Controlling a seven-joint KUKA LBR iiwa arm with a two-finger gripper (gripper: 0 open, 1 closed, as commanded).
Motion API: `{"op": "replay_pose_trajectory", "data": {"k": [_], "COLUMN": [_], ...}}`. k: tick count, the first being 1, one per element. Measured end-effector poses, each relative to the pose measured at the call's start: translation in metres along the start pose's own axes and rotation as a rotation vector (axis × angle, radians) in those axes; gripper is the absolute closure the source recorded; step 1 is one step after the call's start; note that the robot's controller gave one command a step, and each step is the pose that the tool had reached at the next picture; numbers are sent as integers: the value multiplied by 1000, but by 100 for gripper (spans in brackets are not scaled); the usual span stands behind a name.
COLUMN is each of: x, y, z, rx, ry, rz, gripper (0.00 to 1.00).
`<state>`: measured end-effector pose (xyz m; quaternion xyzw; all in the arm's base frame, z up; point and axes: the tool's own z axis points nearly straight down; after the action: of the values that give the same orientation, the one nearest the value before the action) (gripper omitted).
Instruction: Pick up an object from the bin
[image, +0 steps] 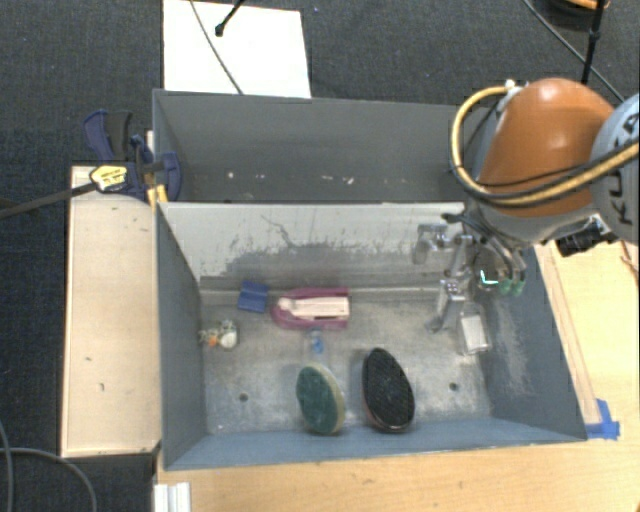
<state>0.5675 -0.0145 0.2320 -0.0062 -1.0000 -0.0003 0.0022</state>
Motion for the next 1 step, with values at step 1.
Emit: {"op": "replay_pose_trajectory", "data": {"k": [1], "x": [71], "y": [27], "z": [148], "rx": [0], "ry": [-21], "rz": [-178], "gripper": [0]}}
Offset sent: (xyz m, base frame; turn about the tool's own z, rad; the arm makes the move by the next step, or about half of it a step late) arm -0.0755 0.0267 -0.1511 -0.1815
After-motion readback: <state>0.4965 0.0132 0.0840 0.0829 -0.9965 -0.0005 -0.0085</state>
